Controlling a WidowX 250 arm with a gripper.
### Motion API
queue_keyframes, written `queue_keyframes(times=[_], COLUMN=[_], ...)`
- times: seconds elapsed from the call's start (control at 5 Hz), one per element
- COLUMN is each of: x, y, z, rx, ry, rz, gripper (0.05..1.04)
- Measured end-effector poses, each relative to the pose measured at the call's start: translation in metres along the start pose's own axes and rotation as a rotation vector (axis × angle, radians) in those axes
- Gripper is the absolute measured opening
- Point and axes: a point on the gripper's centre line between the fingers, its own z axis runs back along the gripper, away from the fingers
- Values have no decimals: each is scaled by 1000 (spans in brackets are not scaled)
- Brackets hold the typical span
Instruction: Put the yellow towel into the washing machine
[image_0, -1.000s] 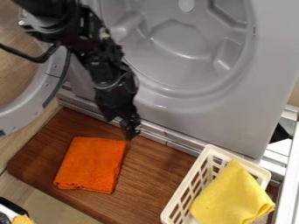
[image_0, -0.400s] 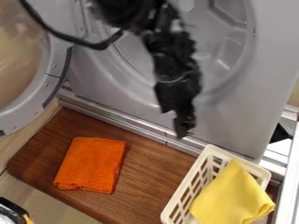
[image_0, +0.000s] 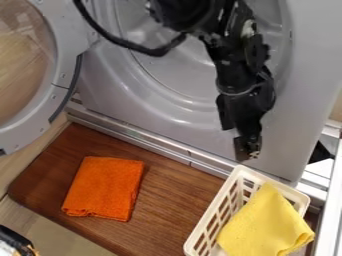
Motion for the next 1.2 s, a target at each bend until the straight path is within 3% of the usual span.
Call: queue_keyframes(times=[0.6, 1.0, 1.2], x=[5, 3, -1], y=[-50, -53, -63], z=[-30, -32, -42], rx=[-136, -147, -178], ry=[51, 40, -6], rz=[-105, -107, -106], gripper=[999, 999, 999])
